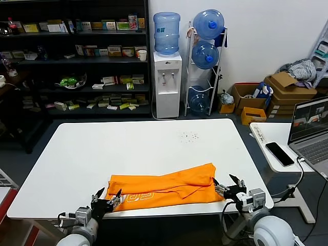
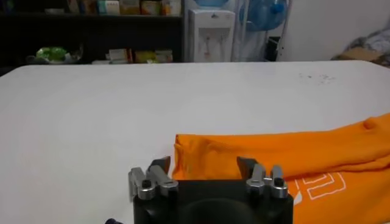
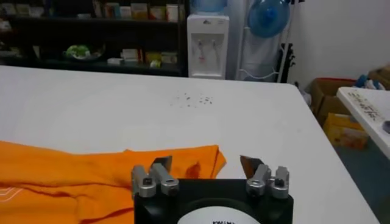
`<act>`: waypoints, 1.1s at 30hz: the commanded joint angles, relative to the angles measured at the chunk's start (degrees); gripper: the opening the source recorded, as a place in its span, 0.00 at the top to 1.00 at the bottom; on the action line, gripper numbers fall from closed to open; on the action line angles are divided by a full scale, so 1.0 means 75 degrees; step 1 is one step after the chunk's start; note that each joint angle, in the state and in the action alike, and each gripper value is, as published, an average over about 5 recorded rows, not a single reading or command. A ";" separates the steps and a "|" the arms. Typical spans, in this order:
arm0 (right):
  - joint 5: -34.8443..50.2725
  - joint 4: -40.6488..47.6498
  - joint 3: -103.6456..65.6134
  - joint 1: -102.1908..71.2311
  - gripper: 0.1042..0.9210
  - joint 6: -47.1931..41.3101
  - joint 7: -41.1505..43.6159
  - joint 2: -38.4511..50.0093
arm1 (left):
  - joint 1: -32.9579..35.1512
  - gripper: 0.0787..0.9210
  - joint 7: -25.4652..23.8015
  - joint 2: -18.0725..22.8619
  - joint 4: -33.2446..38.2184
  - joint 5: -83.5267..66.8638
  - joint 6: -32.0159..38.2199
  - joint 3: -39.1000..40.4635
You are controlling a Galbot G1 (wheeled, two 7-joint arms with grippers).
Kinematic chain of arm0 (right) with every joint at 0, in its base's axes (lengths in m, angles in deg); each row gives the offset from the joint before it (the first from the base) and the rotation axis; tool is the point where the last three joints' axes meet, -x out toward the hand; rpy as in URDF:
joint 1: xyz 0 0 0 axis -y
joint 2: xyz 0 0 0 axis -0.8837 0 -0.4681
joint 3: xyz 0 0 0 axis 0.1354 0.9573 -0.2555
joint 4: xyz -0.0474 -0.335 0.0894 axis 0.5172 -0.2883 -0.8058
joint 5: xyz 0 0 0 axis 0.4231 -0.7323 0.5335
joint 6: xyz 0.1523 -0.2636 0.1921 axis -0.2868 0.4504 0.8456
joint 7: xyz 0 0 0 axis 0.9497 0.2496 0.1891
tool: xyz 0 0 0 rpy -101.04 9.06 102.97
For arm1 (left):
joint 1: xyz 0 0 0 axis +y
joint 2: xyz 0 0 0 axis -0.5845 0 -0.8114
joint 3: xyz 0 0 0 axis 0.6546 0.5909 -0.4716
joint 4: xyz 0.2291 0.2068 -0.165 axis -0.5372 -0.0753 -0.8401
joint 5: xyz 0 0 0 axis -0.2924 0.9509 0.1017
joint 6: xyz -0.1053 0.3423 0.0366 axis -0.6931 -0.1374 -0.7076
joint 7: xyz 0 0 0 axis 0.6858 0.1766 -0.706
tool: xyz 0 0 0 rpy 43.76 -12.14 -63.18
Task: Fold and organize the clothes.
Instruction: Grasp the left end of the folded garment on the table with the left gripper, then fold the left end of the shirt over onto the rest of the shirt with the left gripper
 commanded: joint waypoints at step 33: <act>-0.0676 0.0312 -0.0061 0.0179 0.12 0.0591 0.0261 -0.0517 | 0.0281 0.97 0.0354 -0.0682 0.0459 0.0261 -0.0186 -0.1168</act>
